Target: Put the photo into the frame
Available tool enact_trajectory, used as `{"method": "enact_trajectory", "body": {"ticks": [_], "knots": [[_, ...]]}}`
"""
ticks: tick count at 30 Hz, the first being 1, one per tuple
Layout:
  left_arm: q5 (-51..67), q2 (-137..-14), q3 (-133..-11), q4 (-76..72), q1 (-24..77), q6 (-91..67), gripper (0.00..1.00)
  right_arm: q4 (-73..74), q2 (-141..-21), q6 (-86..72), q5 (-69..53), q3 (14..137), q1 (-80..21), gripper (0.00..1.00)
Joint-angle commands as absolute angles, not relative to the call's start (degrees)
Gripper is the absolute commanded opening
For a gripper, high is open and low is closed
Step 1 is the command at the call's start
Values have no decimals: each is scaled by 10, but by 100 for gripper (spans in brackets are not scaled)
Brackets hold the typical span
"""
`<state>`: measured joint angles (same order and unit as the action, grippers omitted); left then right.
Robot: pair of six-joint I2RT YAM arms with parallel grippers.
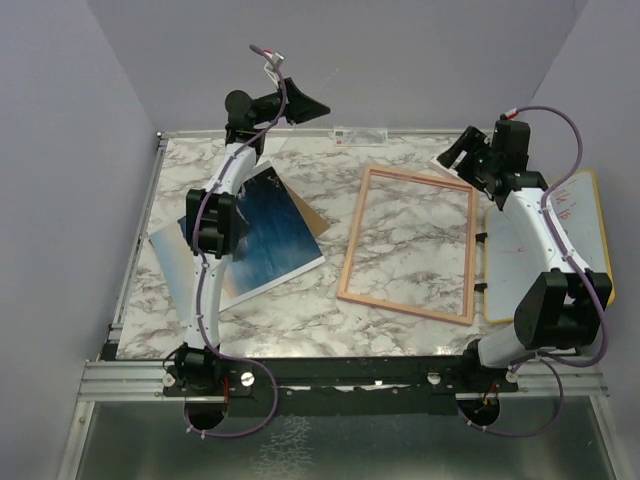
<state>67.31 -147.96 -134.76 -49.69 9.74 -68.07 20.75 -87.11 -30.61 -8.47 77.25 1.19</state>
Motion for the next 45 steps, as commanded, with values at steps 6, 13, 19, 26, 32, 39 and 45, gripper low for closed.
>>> {"method": "enact_trajectory", "body": {"ticks": [6, 13, 19, 26, 32, 39, 45], "knots": [[518, -1385, -1343, -527, 95, -637, 0, 238, -888, -356, -142, 694, 14, 73], [395, -1299, -1249, -525, 94, -577, 0, 215, -952, -366, -261, 662, -15, 74], [286, -1205, -1158, -455, 94, -467, 0, 191, -1002, -380, -289, 671, -77, 74], [223, -1110, -1091, -363, 94, -418, 0, 188, -1086, -391, -298, 732, -144, 71], [160, -992, -1016, -215, 94, -352, 0, 216, -1154, -390, -287, 791, -188, 63], [63, -912, -1032, 20, 93, -258, 0, 252, -1211, -392, -263, 836, -225, 44], [47, -885, -1038, 117, 91, -245, 0, 262, -1235, -391, -253, 861, -259, 27]]}}
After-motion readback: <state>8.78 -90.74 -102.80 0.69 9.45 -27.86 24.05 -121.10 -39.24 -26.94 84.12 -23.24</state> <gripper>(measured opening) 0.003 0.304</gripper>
